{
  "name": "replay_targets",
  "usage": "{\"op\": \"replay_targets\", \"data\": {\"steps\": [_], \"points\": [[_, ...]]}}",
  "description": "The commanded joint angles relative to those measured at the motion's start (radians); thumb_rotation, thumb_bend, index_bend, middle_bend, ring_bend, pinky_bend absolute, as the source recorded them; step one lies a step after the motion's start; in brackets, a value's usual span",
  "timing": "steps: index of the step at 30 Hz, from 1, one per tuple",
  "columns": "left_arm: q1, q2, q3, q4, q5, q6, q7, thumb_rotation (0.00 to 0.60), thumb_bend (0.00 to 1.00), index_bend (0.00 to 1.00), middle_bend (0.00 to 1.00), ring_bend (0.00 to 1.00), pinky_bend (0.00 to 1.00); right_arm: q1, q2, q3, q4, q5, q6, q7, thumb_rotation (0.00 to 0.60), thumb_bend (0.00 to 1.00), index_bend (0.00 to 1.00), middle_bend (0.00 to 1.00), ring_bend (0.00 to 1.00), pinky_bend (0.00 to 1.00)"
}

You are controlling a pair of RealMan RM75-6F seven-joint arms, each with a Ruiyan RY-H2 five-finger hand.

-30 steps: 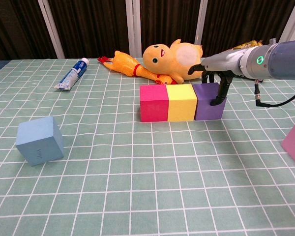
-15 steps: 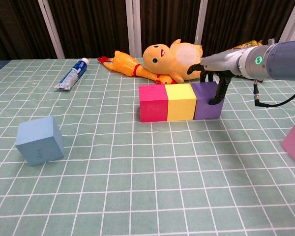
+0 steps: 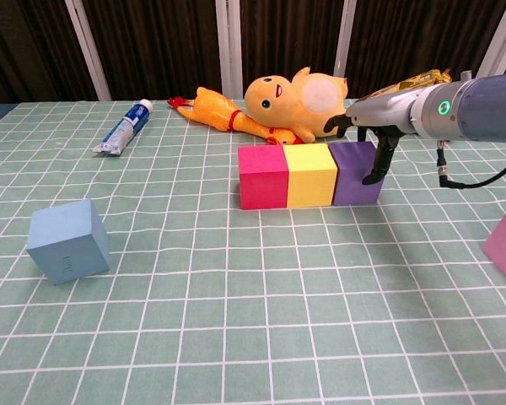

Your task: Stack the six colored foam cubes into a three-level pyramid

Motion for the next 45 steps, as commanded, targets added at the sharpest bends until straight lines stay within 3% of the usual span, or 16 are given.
{"op": "replay_targets", "data": {"steps": [1,11,17,27,45], "points": [[0.000,0.000,0.000,-0.001,0.001,0.000,0.000,0.600,0.11,0.00,0.02,0.00,0.02,-0.001,0.008,-0.003,-0.019,0.013,0.016,-0.010,0.600,0.27,0.00,0.09,0.18,0.00],[0.004,0.004,0.003,-0.010,0.015,0.005,-0.003,0.600,0.11,0.00,0.02,0.00,0.02,-0.010,0.066,-0.008,-0.126,0.066,0.088,-0.046,0.600,0.27,0.00,0.00,0.03,0.00],[0.009,0.009,0.007,-0.023,0.034,0.014,-0.004,0.600,0.11,0.00,0.02,0.00,0.02,-0.032,0.123,-0.023,-0.214,0.091,0.145,-0.066,0.600,0.27,0.00,0.00,0.03,0.00],[0.016,0.017,0.013,-0.043,0.064,0.026,-0.003,0.600,0.11,0.00,0.02,0.00,0.02,-0.068,0.182,-0.061,-0.260,0.125,0.168,-0.090,0.600,0.27,0.00,0.00,0.03,0.00],[0.028,0.028,0.021,-0.067,0.100,0.041,-0.005,0.600,0.11,0.00,0.02,0.00,0.02,-0.080,0.173,-0.105,-0.274,0.199,0.148,-0.146,0.600,0.27,0.00,0.00,0.03,0.00]]}}
